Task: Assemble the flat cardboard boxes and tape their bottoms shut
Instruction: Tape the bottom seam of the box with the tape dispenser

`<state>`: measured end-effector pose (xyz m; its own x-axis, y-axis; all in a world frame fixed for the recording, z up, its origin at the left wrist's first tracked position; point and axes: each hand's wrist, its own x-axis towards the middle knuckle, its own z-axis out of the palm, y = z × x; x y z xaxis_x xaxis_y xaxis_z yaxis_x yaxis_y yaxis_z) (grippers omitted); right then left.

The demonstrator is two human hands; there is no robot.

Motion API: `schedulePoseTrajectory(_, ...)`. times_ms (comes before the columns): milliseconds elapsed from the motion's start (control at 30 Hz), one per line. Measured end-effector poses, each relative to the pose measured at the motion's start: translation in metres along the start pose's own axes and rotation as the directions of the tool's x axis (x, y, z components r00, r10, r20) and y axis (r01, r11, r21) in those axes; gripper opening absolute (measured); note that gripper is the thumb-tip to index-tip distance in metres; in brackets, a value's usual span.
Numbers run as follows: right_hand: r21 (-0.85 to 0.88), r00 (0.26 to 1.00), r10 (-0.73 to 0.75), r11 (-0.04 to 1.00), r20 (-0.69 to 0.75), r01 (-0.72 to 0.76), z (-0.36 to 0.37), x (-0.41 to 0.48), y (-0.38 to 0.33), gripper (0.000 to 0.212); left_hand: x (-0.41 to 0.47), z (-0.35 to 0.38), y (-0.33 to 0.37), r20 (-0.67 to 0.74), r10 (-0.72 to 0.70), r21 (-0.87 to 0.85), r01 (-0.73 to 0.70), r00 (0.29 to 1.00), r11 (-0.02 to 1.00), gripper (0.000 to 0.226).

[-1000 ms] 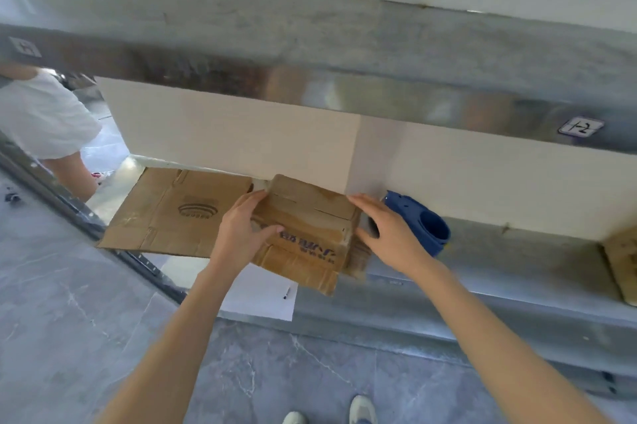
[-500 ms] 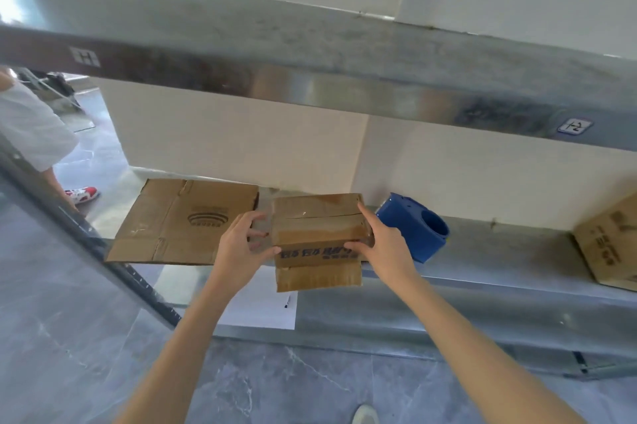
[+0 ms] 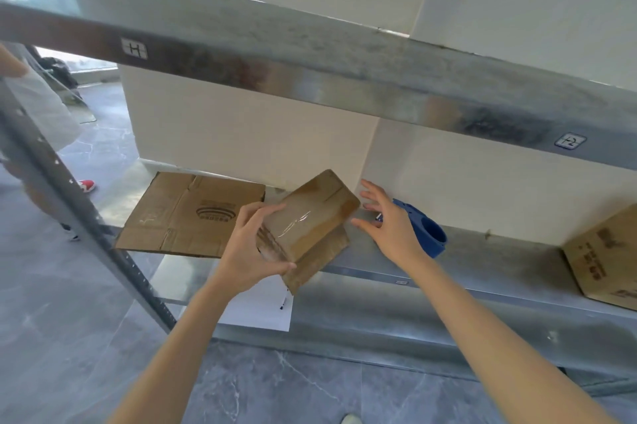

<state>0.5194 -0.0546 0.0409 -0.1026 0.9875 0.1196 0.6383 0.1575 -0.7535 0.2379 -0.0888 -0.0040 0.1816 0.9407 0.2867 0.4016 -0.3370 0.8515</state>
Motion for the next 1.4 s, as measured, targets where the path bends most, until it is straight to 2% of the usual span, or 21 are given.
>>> schedulePoseTrajectory(167, -0.127, 0.989, -0.022, 0.991, 0.149, 0.041, 0.015, 0.001, -0.004, 0.074, -0.022, 0.021, -0.003, -0.253, -0.097, -0.016, 0.097, 0.962, 0.995, 0.091)
schedulePoseTrajectory(367, -0.196, 0.931, -0.045, 0.973, 0.363, 0.123, 0.027, -0.003, -0.007, 0.082, -0.026, 0.064, 0.012, -0.442, -0.254, -0.073, 0.248, 0.860, 0.966, 0.086)
schedulePoseTrajectory(567, -0.161, 0.865, -0.091, 0.968, 0.494, 0.194, 0.015, 0.008, 0.007, 0.094, -0.022, 0.100, 0.030, -0.480, -0.281, -0.049, 0.294, 0.831, 0.955, 0.071)
schedulePoseTrajectory(733, -0.122, 0.818, -0.106, 0.970, 0.565, 0.210, -0.011, 0.018, 0.033, 0.099, -0.017, 0.131, 0.042, -0.470, -0.272, 0.021, 0.319, 0.840, 0.947, 0.060)
schedulePoseTrajectory(933, -0.156, 0.793, -0.170, 0.936, 0.584, 0.316, -0.037, 0.032, 0.068, 0.066, -0.007, 0.186, 0.060, -0.551, -0.254, 0.061, 0.342, 0.795, 0.938, 0.053)
schedulePoseTrajectory(1067, -0.202, 0.784, -0.236, 0.887, 0.575, 0.415, -0.039, 0.033, 0.075, 0.063, -0.005, 0.196, 0.061, -0.576, -0.302, 0.025, 0.385, 0.760, 0.923, 0.050)
schedulePoseTrajectory(1267, -0.097, 0.761, -0.322, 0.889, 0.563, 0.448, -0.046, 0.025, 0.088, 0.069, -0.008, 0.186, 0.068, -0.508, -0.316, 0.039, 0.388, 0.801, 0.921, 0.047)
schedulePoseTrajectory(1333, -0.095, 0.807, -0.328, 0.901, 0.491, 0.424, -0.054, 0.021, 0.099, 0.070, -0.010, 0.179, 0.067, -0.488, -0.304, 0.072, 0.385, 0.818, 0.920, 0.047)
schedulePoseTrajectory(1400, -0.144, 0.881, -0.301, 0.917, 0.365, 0.373, -0.064, 0.020, 0.112, 0.062, -0.011, 0.174, 0.065, -0.457, -0.305, 0.091, 0.385, 0.835, 0.918, 0.052)
